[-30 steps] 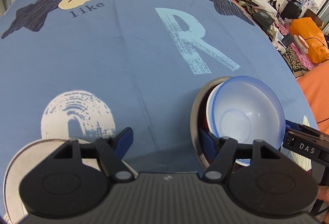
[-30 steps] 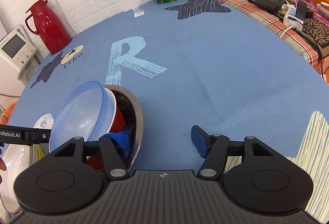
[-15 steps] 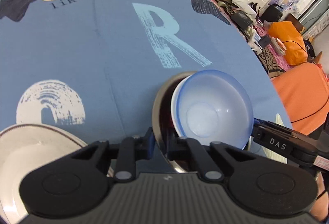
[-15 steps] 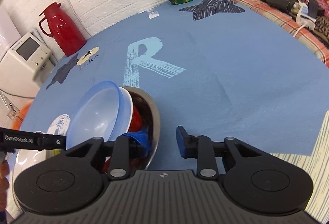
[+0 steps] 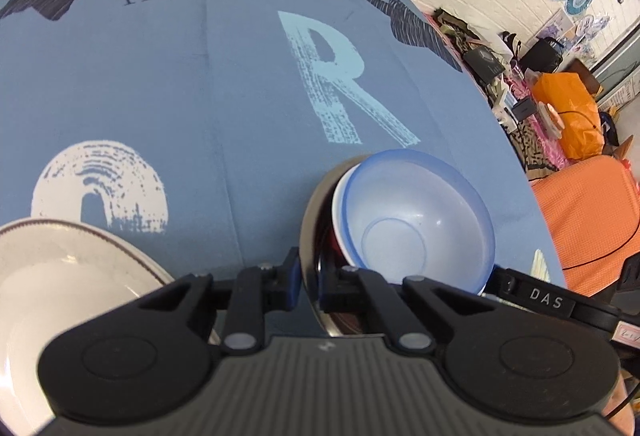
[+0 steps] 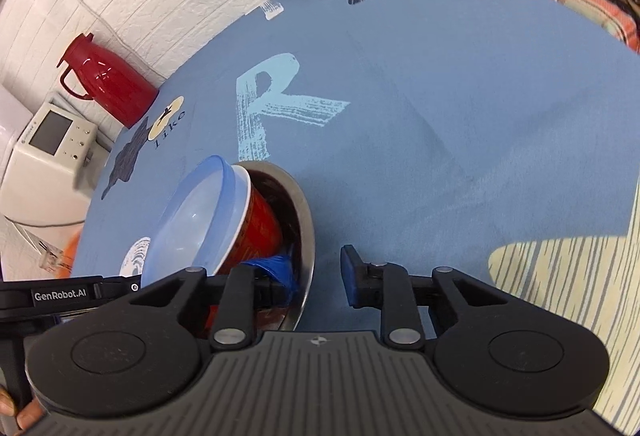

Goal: Organize plates and bowls
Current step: 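Lift the nested bowls with the left gripper and carry them over the plate stack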

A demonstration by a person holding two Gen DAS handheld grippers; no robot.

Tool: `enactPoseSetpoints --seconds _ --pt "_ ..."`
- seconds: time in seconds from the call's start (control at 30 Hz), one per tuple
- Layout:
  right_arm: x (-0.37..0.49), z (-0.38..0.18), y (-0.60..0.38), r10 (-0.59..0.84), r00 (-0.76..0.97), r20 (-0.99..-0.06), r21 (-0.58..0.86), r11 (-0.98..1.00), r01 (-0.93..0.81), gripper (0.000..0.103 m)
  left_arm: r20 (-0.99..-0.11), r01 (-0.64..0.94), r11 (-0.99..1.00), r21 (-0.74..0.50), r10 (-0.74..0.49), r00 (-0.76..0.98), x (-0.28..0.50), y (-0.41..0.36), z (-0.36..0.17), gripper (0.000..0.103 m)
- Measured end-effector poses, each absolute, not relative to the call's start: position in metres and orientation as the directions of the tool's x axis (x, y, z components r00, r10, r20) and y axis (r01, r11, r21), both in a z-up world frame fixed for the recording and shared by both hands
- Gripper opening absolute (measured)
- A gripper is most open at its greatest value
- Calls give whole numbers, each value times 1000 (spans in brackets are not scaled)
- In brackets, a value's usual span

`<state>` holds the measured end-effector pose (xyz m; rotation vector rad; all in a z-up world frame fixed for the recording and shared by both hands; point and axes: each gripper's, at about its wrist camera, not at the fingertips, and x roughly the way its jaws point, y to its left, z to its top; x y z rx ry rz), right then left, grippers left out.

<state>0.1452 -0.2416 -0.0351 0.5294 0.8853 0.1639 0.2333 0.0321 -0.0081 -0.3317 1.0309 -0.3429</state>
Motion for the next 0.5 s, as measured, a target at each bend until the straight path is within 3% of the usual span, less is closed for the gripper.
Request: enactPoseSetpoints --seconds 0.5 --pt "150 -38 -227 385 635 -670 489 872 -13 7 -746 151 888 -434 -449 492 232 42 -14 0"
